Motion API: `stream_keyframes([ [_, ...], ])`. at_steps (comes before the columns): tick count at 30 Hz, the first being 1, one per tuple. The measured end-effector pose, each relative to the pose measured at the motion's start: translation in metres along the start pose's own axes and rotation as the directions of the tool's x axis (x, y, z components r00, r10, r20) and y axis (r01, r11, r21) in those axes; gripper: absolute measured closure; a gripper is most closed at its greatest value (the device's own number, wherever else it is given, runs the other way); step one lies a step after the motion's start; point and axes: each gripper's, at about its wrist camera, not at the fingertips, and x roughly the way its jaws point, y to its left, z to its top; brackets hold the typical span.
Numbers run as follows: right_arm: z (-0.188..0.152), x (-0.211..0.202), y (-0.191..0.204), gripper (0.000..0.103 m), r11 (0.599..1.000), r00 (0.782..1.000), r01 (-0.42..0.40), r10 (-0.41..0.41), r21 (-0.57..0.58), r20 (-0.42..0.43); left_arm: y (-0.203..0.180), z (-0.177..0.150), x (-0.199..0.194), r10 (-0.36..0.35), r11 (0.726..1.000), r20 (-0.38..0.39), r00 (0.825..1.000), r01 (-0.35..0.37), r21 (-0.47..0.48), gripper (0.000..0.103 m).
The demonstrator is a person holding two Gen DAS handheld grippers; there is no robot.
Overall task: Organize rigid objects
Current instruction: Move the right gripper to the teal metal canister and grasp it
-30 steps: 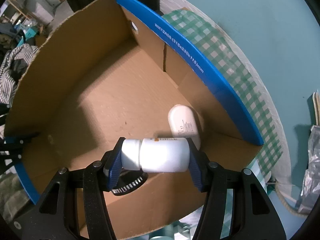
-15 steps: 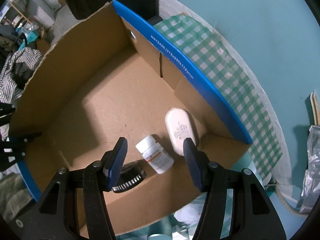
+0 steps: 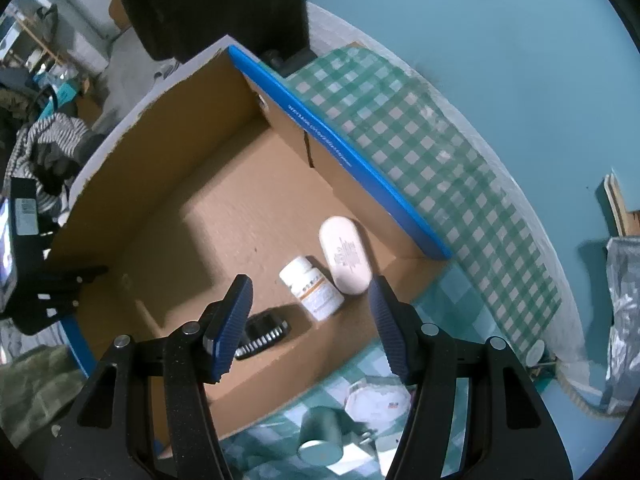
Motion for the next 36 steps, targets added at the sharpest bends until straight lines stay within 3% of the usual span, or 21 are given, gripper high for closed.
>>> stream_keyframes([
  [9,-0.022,-0.024,-0.009,0.037,0.999,0.999,0.013,-0.014,0.041,0.034,0.0,-0.001,0.0,0.004,1.0,-0.002,1.0,-0.004,0.002,0.082],
  [19,-0.069,-0.031,-0.033,0.037,0.991,0.999,0.039,-0.04,0.129,0.003,-0.002,-0.001,-0.003,0.007,1.0,0.001,1.0,-0.007,0.004,0.081],
  [30,-0.132,-0.002,-0.033,0.037,0.98,0.996,0.014,0.003,0.197,-0.087,-0.004,-0.004,-0.002,0.007,1.0,-0.005,1.0,-0.007,0.003,0.081],
  [36,-0.15,0.02,-0.022,0.037,0.983,0.993,0.042,-0.021,0.177,-0.118,-0.004,-0.002,-0.003,0.007,1.0,-0.002,1.0,-0.007,0.005,0.081],
])
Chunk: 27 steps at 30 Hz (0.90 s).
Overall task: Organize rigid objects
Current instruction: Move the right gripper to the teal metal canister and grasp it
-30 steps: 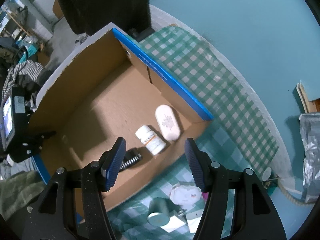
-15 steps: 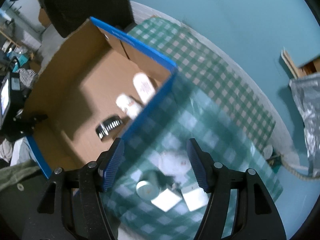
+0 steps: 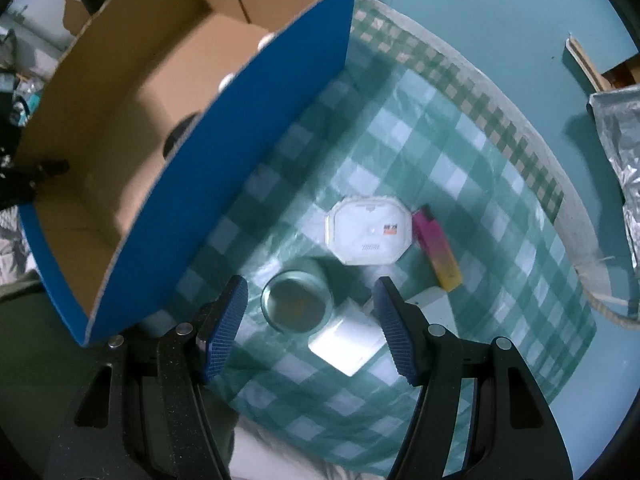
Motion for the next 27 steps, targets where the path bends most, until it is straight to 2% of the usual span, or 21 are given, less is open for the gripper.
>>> stream_keyframes([
  [14,-0.01,0.037,-0.003,0.038,0.999,1.0,0.003,-0.004,0.053,0.016,-0.002,-0.001,0.0,0.004,1.0,0.003,1.0,-0.004,0.009,0.08],
  [18,-0.013,0.046,0.0,0.047,0.999,1.0,0.011,-0.011,0.037,0.012,-0.003,0.0,0.0,0.003,1.0,0.003,1.0,-0.003,0.013,0.079],
  [21,-0.014,0.049,0.004,0.058,1.0,1.0,0.006,-0.006,0.031,0.018,-0.002,0.001,-0.001,0.002,1.0,0.005,1.0,-0.002,0.013,0.079],
  [27,-0.017,0.047,0.006,0.059,1.0,1.0,0.001,-0.002,0.028,0.03,-0.001,0.001,0.0,0.004,1.0,0.002,1.0,-0.004,0.015,0.079],
])
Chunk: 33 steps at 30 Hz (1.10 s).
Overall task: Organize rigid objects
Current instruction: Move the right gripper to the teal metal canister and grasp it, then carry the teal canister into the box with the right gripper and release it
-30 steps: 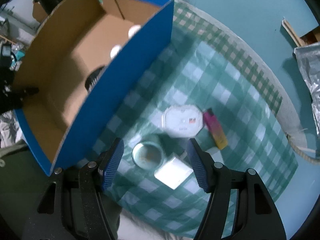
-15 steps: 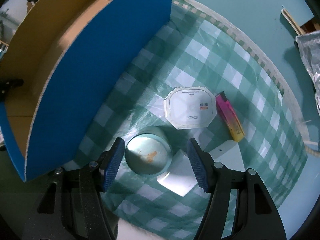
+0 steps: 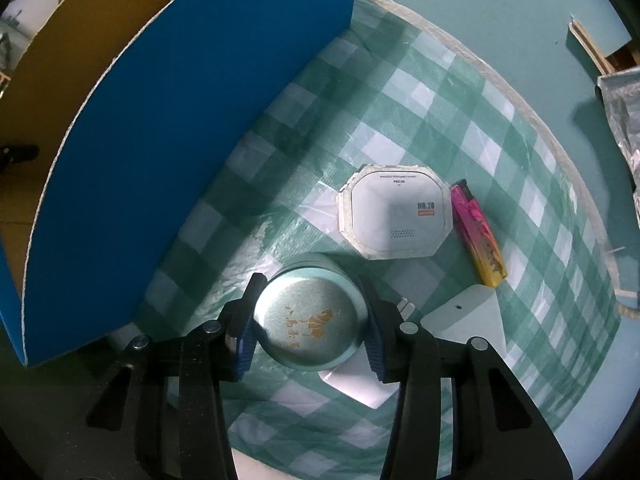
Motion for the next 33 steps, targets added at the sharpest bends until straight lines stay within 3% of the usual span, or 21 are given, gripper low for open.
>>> stream_keyframes([
  [8,0.007,-0.023,-0.014,0.059,0.999,0.999,-0.042,0.042,0.031,0.009,-0.003,-0.001,0.0,-0.001,1.0,0.0,1.0,0.001,0.006,0.079],
  [19,0.019,-0.066,-0.011,0.059,0.999,0.998,-0.041,0.041,0.003,0.039,-0.002,-0.002,-0.001,-0.002,1.0,0.006,1.0,0.002,0.008,0.079],
  [33,0.07,-0.109,0.002,0.059,0.997,0.993,-0.062,0.066,-0.039,0.1,0.0,-0.002,0.001,0.004,1.0,0.01,1.0,-0.004,0.003,0.079],
])
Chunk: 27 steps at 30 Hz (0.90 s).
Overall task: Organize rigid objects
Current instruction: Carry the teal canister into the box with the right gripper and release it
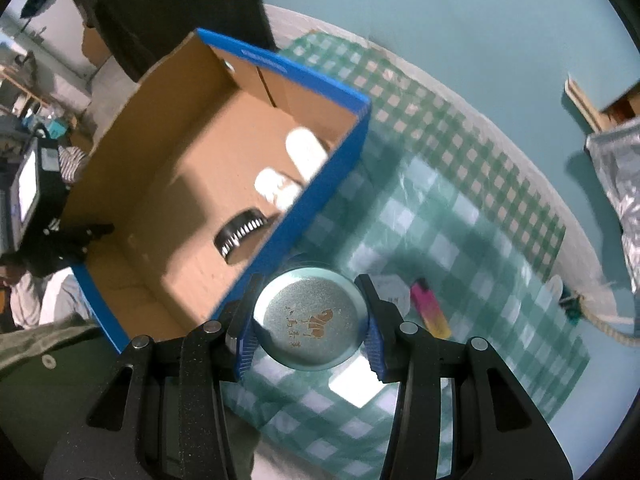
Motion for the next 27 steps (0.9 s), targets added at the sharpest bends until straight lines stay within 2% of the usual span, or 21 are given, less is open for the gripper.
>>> stream_keyframes([
  [11,0.049,-0.007,0.027,0.059,0.993,1.0,0.001,0.002,-0.12,0.026,0.001,0.002,0.001,0.0,1.0,0.003,1.0,0.0,-0.005,0.079],
  [18,0.083,0.025,0.047,0.059,0.985,1.0,-0.003,0.001,-0.175,-0.008,-0.002,0.003,-0.001,0.003,1.0,0.004,1.0,-0.003,-0.001,0.079],
  [27,0.102,0.07,0.066,0.059,0.975,0.998,0.006,-0.021,-0.222,-0.061,-0.004,0.003,-0.003,0.003,1.0,0.006,1.0,-0.003,-0.003,0.079],
])
